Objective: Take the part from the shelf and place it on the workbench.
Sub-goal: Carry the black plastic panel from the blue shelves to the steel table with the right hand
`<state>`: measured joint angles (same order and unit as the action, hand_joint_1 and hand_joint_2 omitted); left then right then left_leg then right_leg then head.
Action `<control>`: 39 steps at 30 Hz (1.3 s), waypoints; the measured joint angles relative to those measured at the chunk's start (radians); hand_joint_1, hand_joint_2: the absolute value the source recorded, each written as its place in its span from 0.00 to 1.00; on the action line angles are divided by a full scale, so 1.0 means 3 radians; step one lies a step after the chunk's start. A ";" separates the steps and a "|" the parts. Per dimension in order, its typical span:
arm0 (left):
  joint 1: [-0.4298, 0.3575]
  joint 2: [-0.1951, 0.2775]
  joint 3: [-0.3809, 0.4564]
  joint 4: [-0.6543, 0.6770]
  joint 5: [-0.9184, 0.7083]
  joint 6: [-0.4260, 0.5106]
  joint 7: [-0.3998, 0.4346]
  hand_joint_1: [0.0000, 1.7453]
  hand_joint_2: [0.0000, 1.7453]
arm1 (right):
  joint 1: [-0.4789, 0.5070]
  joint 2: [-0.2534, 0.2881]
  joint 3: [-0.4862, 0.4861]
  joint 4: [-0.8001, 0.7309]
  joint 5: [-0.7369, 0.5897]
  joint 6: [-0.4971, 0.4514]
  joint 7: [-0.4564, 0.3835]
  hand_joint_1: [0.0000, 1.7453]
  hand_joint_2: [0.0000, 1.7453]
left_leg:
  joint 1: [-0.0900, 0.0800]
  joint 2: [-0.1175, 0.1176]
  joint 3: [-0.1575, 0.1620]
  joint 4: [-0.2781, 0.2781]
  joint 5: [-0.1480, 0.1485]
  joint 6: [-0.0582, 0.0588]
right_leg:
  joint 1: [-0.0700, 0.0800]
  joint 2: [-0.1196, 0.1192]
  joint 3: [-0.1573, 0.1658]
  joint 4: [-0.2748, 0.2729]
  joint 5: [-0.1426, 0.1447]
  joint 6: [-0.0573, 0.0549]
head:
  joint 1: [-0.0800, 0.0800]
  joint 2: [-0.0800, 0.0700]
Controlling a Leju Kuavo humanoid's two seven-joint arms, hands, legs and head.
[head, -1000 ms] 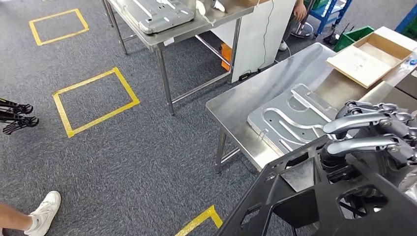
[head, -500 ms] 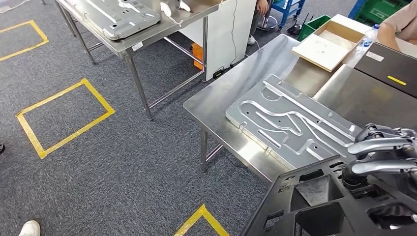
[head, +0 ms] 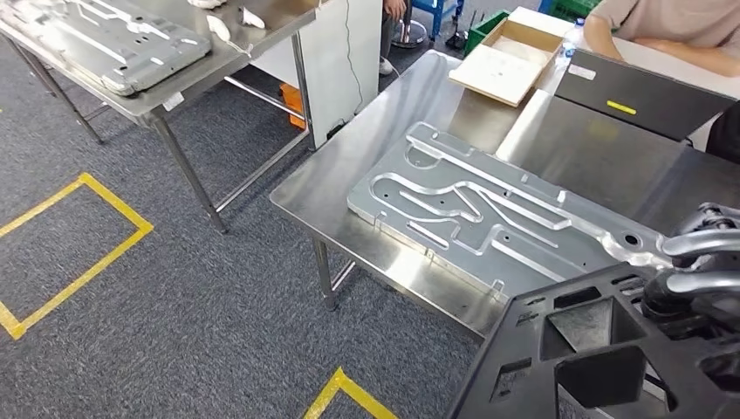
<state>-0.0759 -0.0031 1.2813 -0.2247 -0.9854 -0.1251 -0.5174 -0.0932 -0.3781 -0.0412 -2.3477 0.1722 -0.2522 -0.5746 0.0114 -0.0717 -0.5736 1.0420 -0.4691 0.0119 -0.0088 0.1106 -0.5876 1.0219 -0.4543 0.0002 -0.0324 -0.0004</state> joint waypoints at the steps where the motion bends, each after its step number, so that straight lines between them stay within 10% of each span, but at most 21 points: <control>1: -0.0001 0.0001 0.0000 0.0000 -0.0001 0.0000 -0.0001 0.00 1.00 | -0.0002 0.0002 -0.0019 -0.0001 0.0008 -0.0002 0.0001 1.00 1.00 | -0.0008 0.0027 0.0003 -0.0008 0.0003 0.0009 | -0.0003 0.0034 -0.0014 0.0000 0.0007 0.0022 | 0.0000 0.0000; 4: -0.0013 0.0000 -0.0002 0.0000 -0.0007 0.0000 -0.0001 0.00 1.00 | 0.0003 0.0005 -0.0079 -0.0007 0.0034 -0.0010 0.0002 1.00 1.00 | 0.0000 0.0143 0.0012 -0.0052 0.0037 0.0070 | -0.0009 -0.0044 -0.0064 0.0073 -0.0042 0.0075 | 0.0001 0.0000; 7: -0.0003 -0.0001 -0.0002 -0.0001 -0.0010 0.0001 0.0000 0.00 1.00 | 0.0010 0.0012 -0.0127 -0.0008 0.0043 -0.0021 0.0001 1.00 1.00 | -0.0005 0.0267 0.0008 -0.0074 0.0046 0.0106 | -0.0014 -0.0315 -0.0322 0.0610 -0.0343 0.0119 | 0.0001 0.0000; 9: 0.0005 0.0000 -0.0002 -0.0001 -0.0010 0.0002 0.0003 0.00 1.00 | 0.0028 0.0018 -0.0146 -0.0007 0.0048 -0.0028 0.0001 1.00 1.00 | -0.0012 0.0354 0.0001 -0.0073 0.0042 0.0108 | -0.0023 -0.0349 -0.0458 0.0889 -0.0431 0.0136 | 0.0001 0.0000; 14: -0.0004 -0.0001 -0.0002 -0.0001 -0.0020 0.0004 0.0009 0.00 1.00 | 0.0081 0.0026 -0.0252 -0.0007 0.0072 -0.0077 -0.0016 1.00 1.00 | -0.0031 0.0532 0.0039 -0.0072 0.0015 0.0072 | 0.0015 -0.0548 0.0009 0.0060 -0.0042 0.0076 | 0.0001 0.0000; 17: -0.0009 -0.0001 -0.0003 -0.0001 -0.0029 0.0002 0.0010 0.00 1.00 | 0.0123 0.0028 -0.0361 -0.0004 0.0041 -0.0085 -0.0019 1.00 1.00 | -0.0035 0.0622 0.0068 -0.0084 0.0005 0.0019 | 0.0043 -0.0520 0.0042 -0.0053 -0.0022 0.0015 | 0.0001 0.0000; 20: -0.0021 -0.0001 -0.0004 0.0000 -0.0031 0.0001 0.0009 0.00 1.00 | 0.0151 0.0033 -0.0456 -0.0002 0.0024 -0.0085 -0.0020 1.00 1.00 | -0.0025 0.0477 0.0030 0.0074 -0.0122 -0.0032 | 0.0007 -0.0417 0.0077 -0.0117 0.0024 -0.0044 | 0.0000 0.0000; 23: -0.0006 0.0005 -0.0005 0.0000 -0.0031 0.0001 0.0009 0.00 1.00 | 0.0181 0.0051 -0.0517 0.0012 0.0007 -0.0084 -0.0024 1.00 1.00 | -0.0014 0.0269 -0.0246 0.0677 -0.0430 -0.0054 | -0.0005 -0.0306 0.0079 -0.0124 0.0034 -0.0069 | -0.0001 0.0000; 25: 0.0006 0.0007 -0.0005 0.0000 -0.0033 0.0000 0.0010 0.00 1.00 | 0.0218 0.0073 -0.0587 0.0027 -0.0023 -0.0071 -0.0040 1.00 1.00 | -0.0014 0.0254 -0.0326 0.0819 -0.0420 -0.0056 | -0.0001 -0.0219 0.0074 -0.0107 0.0028 -0.0069 | 0.0000 0.0000; 29: 0.0003 0.0019 -0.0005 0.0000 -0.0040 -0.0009 0.0011 0.00 1.00 | 0.0266 0.0121 -0.0755 0.0064 -0.0083 -0.0008 -0.0078 1.00 1.00 | -0.0006 0.0049 0.0004 0.0071 -0.0017 -0.0010 | 0.0003 -0.0055 0.0064 -0.0055 0.0001 -0.0038 | 0.0000 0.0000; 33: 0.0001 0.0031 -0.0005 -0.0001 -0.0058 -0.0018 0.0012 0.00 1.00 | 0.0313 0.0141 -0.0884 0.0094 -0.0102 0.0023 -0.0081 1.00 1.00 | -0.0006 0.0057 0.0080 -0.0097 0.0013 0.0023 | -0.0018 0.0067 0.0015 -0.0040 0.0010 0.0043 | 0.0000 0.0000; 39: 0.0007 0.0034 -0.0005 -0.0001 -0.0068 -0.0034 0.0009 0.00 1.00 | 0.0355 0.0165 -0.1045 0.0128 -0.0105 0.0069 -0.0080 1.00 1.00 | 0.0010 0.0316 0.0117 -0.0167 0.0025 0.0084 | -0.0034 -0.0340 -0.0437 0.0803 -0.0380 0.0130 | 0.0004 0.0000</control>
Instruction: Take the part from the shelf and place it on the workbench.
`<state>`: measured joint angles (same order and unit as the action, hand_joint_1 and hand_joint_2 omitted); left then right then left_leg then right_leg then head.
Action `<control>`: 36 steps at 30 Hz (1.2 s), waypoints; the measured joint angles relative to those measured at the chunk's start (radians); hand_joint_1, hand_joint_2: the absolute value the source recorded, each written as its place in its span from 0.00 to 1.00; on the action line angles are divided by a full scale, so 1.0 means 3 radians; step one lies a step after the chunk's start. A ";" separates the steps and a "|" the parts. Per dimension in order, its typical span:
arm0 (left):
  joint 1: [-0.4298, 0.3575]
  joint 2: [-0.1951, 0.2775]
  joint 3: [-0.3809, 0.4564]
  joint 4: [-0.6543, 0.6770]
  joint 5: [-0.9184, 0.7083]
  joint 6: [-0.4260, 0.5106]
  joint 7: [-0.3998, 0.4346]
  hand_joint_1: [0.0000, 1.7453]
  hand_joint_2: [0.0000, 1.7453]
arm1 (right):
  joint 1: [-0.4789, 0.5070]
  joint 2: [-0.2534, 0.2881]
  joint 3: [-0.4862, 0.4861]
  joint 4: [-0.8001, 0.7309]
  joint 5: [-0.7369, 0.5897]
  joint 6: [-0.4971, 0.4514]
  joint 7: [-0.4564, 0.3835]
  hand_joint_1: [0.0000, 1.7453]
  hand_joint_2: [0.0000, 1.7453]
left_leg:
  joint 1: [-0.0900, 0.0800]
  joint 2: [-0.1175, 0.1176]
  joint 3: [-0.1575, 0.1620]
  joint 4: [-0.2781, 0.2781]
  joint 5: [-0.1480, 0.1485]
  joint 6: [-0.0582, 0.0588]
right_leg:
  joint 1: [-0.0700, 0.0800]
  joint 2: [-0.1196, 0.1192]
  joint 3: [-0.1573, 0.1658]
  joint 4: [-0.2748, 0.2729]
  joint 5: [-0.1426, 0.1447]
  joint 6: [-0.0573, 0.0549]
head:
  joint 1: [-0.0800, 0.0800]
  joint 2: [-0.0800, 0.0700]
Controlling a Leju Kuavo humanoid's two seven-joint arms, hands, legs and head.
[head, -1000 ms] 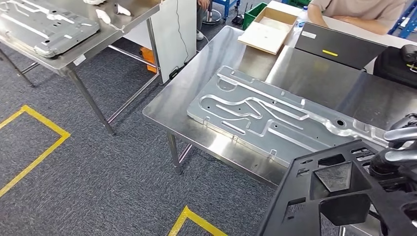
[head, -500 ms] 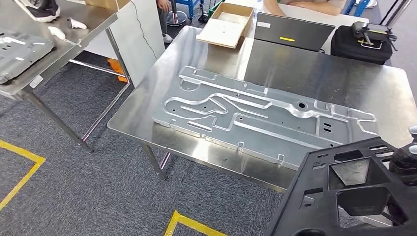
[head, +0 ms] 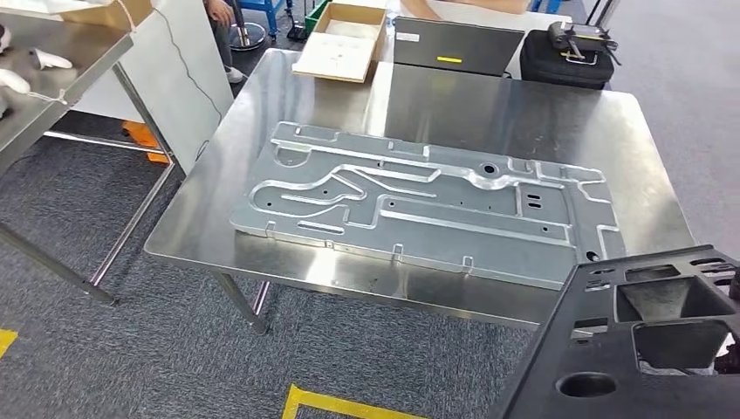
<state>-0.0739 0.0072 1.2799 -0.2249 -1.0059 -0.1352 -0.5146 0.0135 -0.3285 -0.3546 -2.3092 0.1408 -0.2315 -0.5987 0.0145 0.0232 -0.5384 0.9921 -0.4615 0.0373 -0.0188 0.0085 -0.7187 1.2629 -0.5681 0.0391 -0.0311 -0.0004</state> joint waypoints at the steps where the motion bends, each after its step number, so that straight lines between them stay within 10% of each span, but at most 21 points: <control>1: 0.0001 0.0000 0.0000 0.0000 -0.0001 -0.0002 0.0000 0.00 1.00 | 0.0007 0.0006 -0.0017 0.0009 0.0000 0.0016 0.0001 1.00 1.00 | -0.0001 0.0044 0.0006 0.0001 -0.0009 -0.0005 | -0.0011 -0.0012 -0.0021 0.0024 0.0036 0.0011 | 0.0000 0.0000; 5: -0.0007 0.0001 0.0000 0.0000 -0.0003 -0.0013 0.0000 0.00 1.00 | 0.0012 0.0023 -0.0080 0.0026 0.0001 0.0073 0.0001 1.00 1.00 | -0.0013 0.0182 0.0064 0.0012 -0.0067 -0.0061 | -0.0013 -0.0192 0.0357 -0.0712 0.0413 -0.0004 | 0.0000 0.0000; 9: -0.0021 0.0003 -0.0001 0.0001 -0.0007 -0.0017 0.0000 0.00 1.00 | 0.0017 0.0035 -0.0118 0.0037 0.0005 0.0081 0.0001 1.00 1.00 | -0.0027 0.0290 0.0109 0.0020 -0.0117 -0.0140 | 0.0011 -0.0155 0.0416 -0.0853 0.0433 -0.0092 | 0.0000 0.0000; 12: -0.0029 0.0004 -0.0002 0.0001 -0.0010 -0.0017 0.0000 0.00 1.00 | 0.0013 0.0042 -0.0135 0.0042 0.0010 0.0079 0.0006 1.00 1.00 | -0.0006 0.0119 0.0017 0.0295 -0.0304 -0.0183 | -0.0010 -0.0067 0.0438 -0.0876 0.0440 -0.0162 | -0.0001 0.0000; 15: -0.0013 0.0005 -0.0003 0.0001 -0.0011 -0.0008 0.0001 0.00 1.00 | 0.0012 0.0049 -0.0151 0.0059 0.0071 0.0048 0.0032 1.00 1.00 | -0.0003 -0.0047 -0.0306 0.0919 -0.0565 -0.0188 | 0.0010 0.0007 0.0437 -0.0871 0.0430 -0.0198 | -0.0001 0.0000; 17: -0.0005 0.0004 -0.0003 0.0001 -0.0012 0.0003 0.0005 0.00 1.00 | 0.0015 0.0050 -0.0180 0.0074 0.0109 0.0027 0.0050 1.00 1.00 | -0.0004 -0.0058 -0.0363 0.0939 -0.0467 -0.0172 | 0.0025 0.0060 0.0445 -0.0861 0.0421 -0.0202 | -0.0001 0.0000; 20: -0.0005 0.0010 -0.0003 0.0000 -0.0012 0.0017 0.0012 0.00 1.00 | 0.0015 0.0051 -0.0217 0.0091 0.0121 0.0023 0.0062 1.00 1.00 | -0.0016 -0.0087 -0.0122 0.0312 -0.0109 -0.0111 | 0.0045 0.0104 0.0467 -0.0841 0.0398 -0.0186 | 0.0000 0.0000; 26: -0.0013 0.0015 -0.0003 0.0000 -0.0012 0.0024 0.0027 0.00 1.00 | 0.0033 0.0050 -0.0249 0.0113 0.0139 0.0018 0.0061 1.00 1.00 | -0.0023 -0.0084 -0.0016 0.0036 -0.0006 -0.0023 | 0.0037 0.0088 0.0425 -0.0765 0.0336 -0.0081 | 0.0000 0.0000; 31: -0.0002 0.0014 -0.0003 0.0001 -0.0021 0.0024 0.0036 0.00 1.00 | 0.0045 0.0049 -0.0274 0.0161 0.0192 -0.0010 0.0060 1.00 1.00 | -0.0016 -0.0044 -0.0019 0.0012 0.0013 0.0005 | -0.0004 0.0003 0.0014 0.0068 -0.0040 -0.0014 | 0.0000 0.0000; 36: -0.0007 0.0012 -0.0003 0.0000 -0.0024 0.0024 0.0040 0.00 1.00 | 0.0042 0.0046 -0.0307 0.0206 0.0202 -0.0013 0.0064 1.00 1.00 | -0.0022 -0.0035 0.0004 0.0034 -0.0022 -0.0054 | -0.0023 -0.0045 0.0427 -0.0764 0.0382 -0.0015 | 0.0000 0.0000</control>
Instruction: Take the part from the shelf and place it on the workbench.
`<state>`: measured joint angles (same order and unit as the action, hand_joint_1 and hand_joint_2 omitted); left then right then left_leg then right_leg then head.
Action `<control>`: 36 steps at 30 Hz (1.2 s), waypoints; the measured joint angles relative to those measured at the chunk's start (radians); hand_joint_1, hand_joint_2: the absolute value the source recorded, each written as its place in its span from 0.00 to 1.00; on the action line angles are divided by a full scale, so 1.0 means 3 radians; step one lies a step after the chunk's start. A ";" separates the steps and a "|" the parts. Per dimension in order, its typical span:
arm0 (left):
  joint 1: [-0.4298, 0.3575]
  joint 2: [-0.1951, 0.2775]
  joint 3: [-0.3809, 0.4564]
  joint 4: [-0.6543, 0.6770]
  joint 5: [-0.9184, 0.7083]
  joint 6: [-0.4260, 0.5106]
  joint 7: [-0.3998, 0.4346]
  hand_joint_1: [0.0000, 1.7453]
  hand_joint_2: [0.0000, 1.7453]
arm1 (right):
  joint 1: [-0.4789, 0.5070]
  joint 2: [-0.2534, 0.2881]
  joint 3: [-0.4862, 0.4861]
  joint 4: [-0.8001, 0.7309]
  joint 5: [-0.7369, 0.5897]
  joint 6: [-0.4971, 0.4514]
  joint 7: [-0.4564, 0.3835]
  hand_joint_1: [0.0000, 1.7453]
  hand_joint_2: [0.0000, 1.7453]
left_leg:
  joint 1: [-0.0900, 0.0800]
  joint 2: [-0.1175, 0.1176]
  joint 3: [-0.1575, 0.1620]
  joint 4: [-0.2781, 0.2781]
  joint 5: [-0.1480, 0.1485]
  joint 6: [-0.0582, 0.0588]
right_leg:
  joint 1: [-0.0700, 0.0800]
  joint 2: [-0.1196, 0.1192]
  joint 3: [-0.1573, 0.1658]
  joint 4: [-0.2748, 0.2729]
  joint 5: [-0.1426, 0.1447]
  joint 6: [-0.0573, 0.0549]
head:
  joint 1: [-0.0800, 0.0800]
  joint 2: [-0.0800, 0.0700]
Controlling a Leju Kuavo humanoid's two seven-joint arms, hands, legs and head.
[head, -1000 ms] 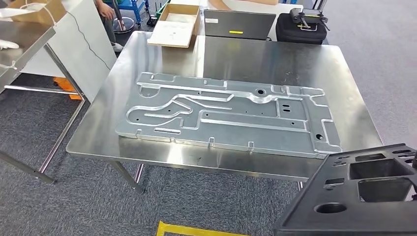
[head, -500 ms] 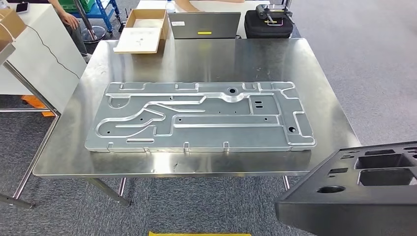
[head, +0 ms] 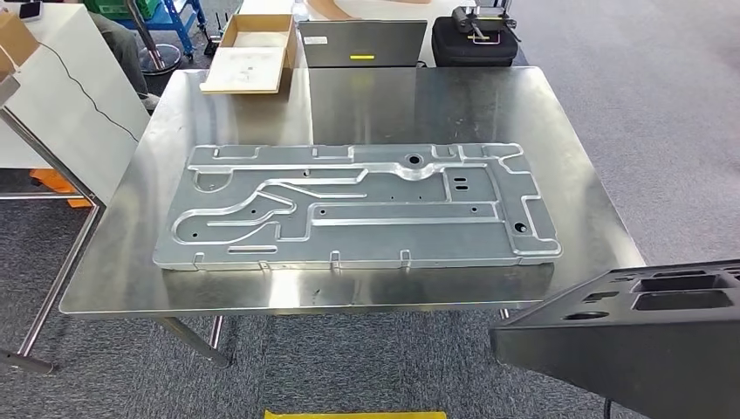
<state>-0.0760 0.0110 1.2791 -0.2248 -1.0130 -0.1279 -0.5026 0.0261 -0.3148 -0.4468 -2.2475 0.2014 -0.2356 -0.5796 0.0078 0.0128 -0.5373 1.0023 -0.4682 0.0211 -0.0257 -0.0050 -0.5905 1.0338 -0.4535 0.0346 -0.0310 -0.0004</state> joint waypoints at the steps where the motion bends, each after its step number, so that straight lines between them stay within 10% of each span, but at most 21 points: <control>1: 0.0000 0.0001 0.0000 0.0000 0.0000 0.0001 0.0000 0.00 1.00 | 0.0000 -0.0001 -0.0004 0.0006 0.0000 -0.0001 0.0000 1.00 1.00 | -0.0007 0.0001 0.0001 0.0003 -0.0007 -0.0018 | 0.0008 0.0001 0.0033 -0.0071 0.0007 -0.0016 | 0.0000 0.0000; 5: -0.0004 0.0002 0.0000 -0.0001 -0.0010 0.0006 0.0018 0.00 1.00 | 0.0000 -0.0013 -0.0019 0.0033 0.0026 -0.0002 0.0026 1.00 1.00 | -0.0002 -0.0002 -0.0016 0.0074 -0.0075 -0.0090 | 0.0009 0.0020 0.0035 -0.0087 0.0006 -0.0109 | -0.0001 0.0000; 9: 0.0003 0.0017 0.0000 0.0000 -0.0046 0.0024 0.0098 0.00 1.00 | -0.0022 -0.0120 -0.0121 0.0156 0.0062 0.0048 0.0159 1.00 1.00 | 0.0007 -0.0014 -0.0387 0.0859 -0.0469 -0.0111 | 0.0023 0.0021 0.0038 -0.0095 0.0009 -0.0167 | -0.0001 0.0000; 11: 0.0007 0.0031 0.0000 0.0000 -0.0053 0.0025 0.0117 0.00 1.00 | -0.0061 -0.0237 -0.0228 0.0309 0.0088 0.0128 0.0249 1.00 1.00 | 0.0007 -0.0014 -0.0469 0.0999 -0.0447 -0.0101 | 0.0037 0.0029 0.0039 -0.0089 0.0007 -0.0170 | -0.0001 0.0000; 16: 0.0000 0.0083 -0.0001 0.0000 -0.0085 -0.0002 0.0111 0.00 1.00 | -0.0287 -0.0688 -0.0510 0.0915 0.0340 0.0273 0.0502 1.00 1.00 | -0.0017 -0.0037 -0.0080 0.0106 -0.0022 -0.0017 | 0.0061 0.0047 0.0034 -0.0052 -0.0009 -0.0124 | -0.0001 0.0000; 20: -0.0010 0.0090 -0.0014 0.0000 -0.0113 -0.0015 0.0100 0.00 1.00 | -0.0575 -0.1096 -0.0529 0.1575 0.0694 0.0271 0.0645 1.00 1.00 | -0.0027 -0.0029 -0.0066 0.0031 0.0024 0.0050 | 0.0033 0.0045 0.0014 -0.0023 -0.0028 -0.0033 | -0.0001 0.0000; 24: -0.0019 0.0094 -0.0026 -0.0001 -0.0122 -0.0020 0.0100 0.00 1.00 | -0.0917 -0.1376 -0.0391 0.2277 0.1074 0.0171 0.0742 1.00 1.00 | -0.0019 -0.0018 -0.0072 -0.0003 0.0066 0.0096 | 0.0010 0.0032 -0.0302 0.0643 -0.0384 0.0031 | -0.0001 0.0000; 26: -0.0018 0.0094 -0.0027 0.0000 -0.0132 -0.0030 0.0099 0.00 1.00 | -0.1072 -0.1468 -0.0233 0.2625 0.1337 0.0130 0.0825 1.00 1.00 | -0.0019 -0.0017 -0.0075 0.0003 0.0065 0.0094 | -0.0006 0.0028 -0.0391 0.0813 -0.0385 0.0050 | 0.0000 0.0000; 30: -0.0026 0.0103 -0.0030 0.0000 -0.0155 -0.0043 0.0091 0.00 1.00 | -0.1426 -0.1649 0.0150 0.3211 0.1711 0.0047 0.0930 1.00 1.00 | -0.0031 -0.0018 -0.0081 0.0043 0.0042 0.0055 | -0.0023 0.0010 -0.0050 0.0086 -0.0010 0.0046 | 0.0000 0.0000; 36: -0.0028 0.0122 -0.0031 0.0000 -0.0160 -0.0046 0.0087 0.00 1.00 | -0.1679 -0.1744 0.0462 0.3600 0.1848 0.0007 0.0969 1.00 1.00 | -0.0043 -0.0028 -0.0161 0.0182 -0.0053 -0.0040 | -0.0015 0.0008 -0.0019 -0.0048 0.0017 -0.0088 | -0.0001 0.0000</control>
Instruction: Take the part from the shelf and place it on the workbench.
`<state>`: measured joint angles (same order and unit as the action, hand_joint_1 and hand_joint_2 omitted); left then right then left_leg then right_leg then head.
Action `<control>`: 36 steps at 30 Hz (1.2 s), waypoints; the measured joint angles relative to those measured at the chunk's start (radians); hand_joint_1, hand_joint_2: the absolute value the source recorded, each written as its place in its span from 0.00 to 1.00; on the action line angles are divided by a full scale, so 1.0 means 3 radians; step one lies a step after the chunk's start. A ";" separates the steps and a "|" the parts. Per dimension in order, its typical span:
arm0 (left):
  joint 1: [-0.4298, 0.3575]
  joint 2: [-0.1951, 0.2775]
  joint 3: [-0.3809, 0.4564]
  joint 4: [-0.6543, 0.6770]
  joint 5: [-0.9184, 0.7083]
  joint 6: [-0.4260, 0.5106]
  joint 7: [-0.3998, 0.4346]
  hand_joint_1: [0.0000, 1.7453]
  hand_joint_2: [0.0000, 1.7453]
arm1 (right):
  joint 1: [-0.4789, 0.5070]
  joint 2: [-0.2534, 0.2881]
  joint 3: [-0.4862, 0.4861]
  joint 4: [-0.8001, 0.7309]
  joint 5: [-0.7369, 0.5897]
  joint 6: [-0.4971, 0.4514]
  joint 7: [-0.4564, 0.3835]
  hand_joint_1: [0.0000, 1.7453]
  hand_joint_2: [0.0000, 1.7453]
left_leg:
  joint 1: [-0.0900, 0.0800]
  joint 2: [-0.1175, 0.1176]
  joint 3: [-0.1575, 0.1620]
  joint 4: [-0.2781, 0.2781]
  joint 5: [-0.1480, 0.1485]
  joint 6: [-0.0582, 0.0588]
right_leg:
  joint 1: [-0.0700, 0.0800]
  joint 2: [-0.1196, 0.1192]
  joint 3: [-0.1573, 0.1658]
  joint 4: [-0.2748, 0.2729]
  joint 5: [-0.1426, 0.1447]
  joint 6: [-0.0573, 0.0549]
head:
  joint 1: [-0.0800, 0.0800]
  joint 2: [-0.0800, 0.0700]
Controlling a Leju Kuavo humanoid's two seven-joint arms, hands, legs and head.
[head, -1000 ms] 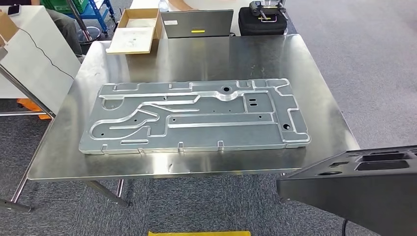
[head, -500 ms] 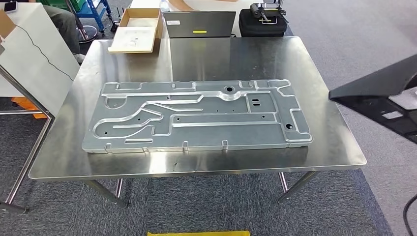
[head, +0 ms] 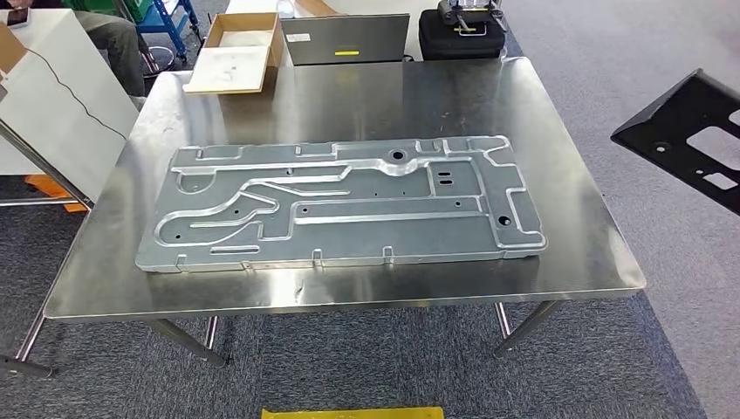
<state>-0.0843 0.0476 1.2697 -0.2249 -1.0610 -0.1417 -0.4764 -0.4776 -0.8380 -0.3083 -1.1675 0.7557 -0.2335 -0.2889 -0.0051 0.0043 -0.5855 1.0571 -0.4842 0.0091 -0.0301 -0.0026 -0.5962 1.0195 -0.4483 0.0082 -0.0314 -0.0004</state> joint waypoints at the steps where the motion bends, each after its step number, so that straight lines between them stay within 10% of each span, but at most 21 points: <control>1: -0.0001 0.0002 0.0000 0.0000 -0.0002 0.0000 0.0000 0.00 1.00 | -0.0069 -0.0004 0.0058 0.0049 0.0080 0.0001 0.0021 1.00 1.00 | 0.0002 -0.0002 -0.0074 0.0162 -0.0094 -0.0012 | -0.0002 -0.0001 0.0000 -0.0003 0.0003 -0.0022 | 0.0000 0.0000; 5: -0.0008 0.0003 -0.0004 0.0001 -0.0028 -0.0005 0.0001 0.00 1.00 | -0.0496 0.0033 0.0508 0.0387 0.0560 0.0068 0.0137 1.00 1.00 | -0.0001 -0.0003 -0.0430 0.0853 -0.0327 -0.0004 | 0.0038 0.0027 -0.0016 0.0005 0.0009 -0.0059 | -0.0001 0.0000; 10: -0.0061 0.0029 -0.0024 0.0000 -0.0064 -0.0013 0.0011 0.00 1.00 | -0.1107 0.0264 0.1192 0.0987 0.0919 0.0063 0.0261 1.00 1.00 | -0.0052 0.0016 -0.0033 -0.0038 0.0115 0.0143 | 0.0085 0.0062 -0.0013 0.0010 0.0019 -0.0057 | 0.0001 0.0000; 15: -0.0076 0.0049 -0.0036 0.0001 -0.0067 -0.0013 0.0014 0.00 1.00 | -0.1374 0.0369 0.1538 0.1292 0.0881 0.0024 0.0262 1.00 1.00 | -0.0038 0.0017 0.0030 -0.0219 0.0208 0.0173 | 0.0073 0.0025 -0.0047 0.0057 -0.0021 0.0012 | 0.0000 0.0000; 20: -0.0064 0.0041 -0.0047 0.0001 -0.0070 -0.0015 0.0014 0.00 1.00 | -0.1522 0.0433 0.1703 0.1470 0.0888 0.0032 0.0261 1.00 1.00 | -0.0007 0.0007 0.0035 -0.0256 0.0233 0.0166 | 0.0017 0.0017 -0.0448 0.0861 -0.0370 0.0096 | 0.0000 0.0000; 24: -0.0081 0.0048 -0.0049 0.0000 -0.0073 -0.0010 0.0018 0.00 1.00 | -0.1733 0.0608 0.1897 0.1659 0.1082 0.0055 0.0340 1.00 1.00 | 0.0021 0.0022 0.0024 -0.0175 0.0175 0.0080 | -0.0029 0.0006 -0.0146 0.0200 0.0011 0.0148 | 0.0000 0.0000; 30: -0.0091 0.0092 -0.0051 -0.0001 -0.0081 0.0006 0.0036 0.00 1.00 | -0.2091 0.0926 0.2232 0.1917 0.1403 0.0133 0.0404 1.00 1.00 | 0.0024 0.0023 -0.0032 -0.0064 0.0089 -0.0032 | -0.0008 0.0035 -0.0074 0.0020 0.0052 -0.0001 | -0.0001 0.0000; 34: -0.0094 0.0109 -0.0052 -0.0001 -0.0104 0.0024 0.0077 0.00 1.00 | -0.2391 0.1290 0.2438 0.2100 0.1525 0.0228 0.0545 1.00 1.00 | 0.0033 0.0014 -0.0413 0.0720 -0.0283 -0.0073 | 0.0019 0.0055 -0.0075 0.0018 0.0054 -0.0066 | -0.0001 0.0000; 36: -0.0088 0.0112 -0.0055 -0.0001 -0.0118 0.0036 0.0097 0.00 1.00 | -0.2481 0.1467 0.2524 0.2197 0.1551 0.0278 0.0576 1.00 1.00 | 0.0029 0.0012 -0.0501 0.0842 -0.0249 -0.0052 | 0.0047 0.0062 -0.0067 0.0019 0.0048 -0.0078 | -0.0001 0.0000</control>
<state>-0.1107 0.0813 1.2532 -0.2251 -1.0964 -0.1309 -0.4473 -1.2218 -0.3980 0.4488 -0.5083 1.2210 -0.1500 -0.1162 0.0035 0.0079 -0.7357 1.3097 -0.5588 -0.0065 -0.0159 0.0161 -0.6164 1.0252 -0.4337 -0.0151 -0.0317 -0.0004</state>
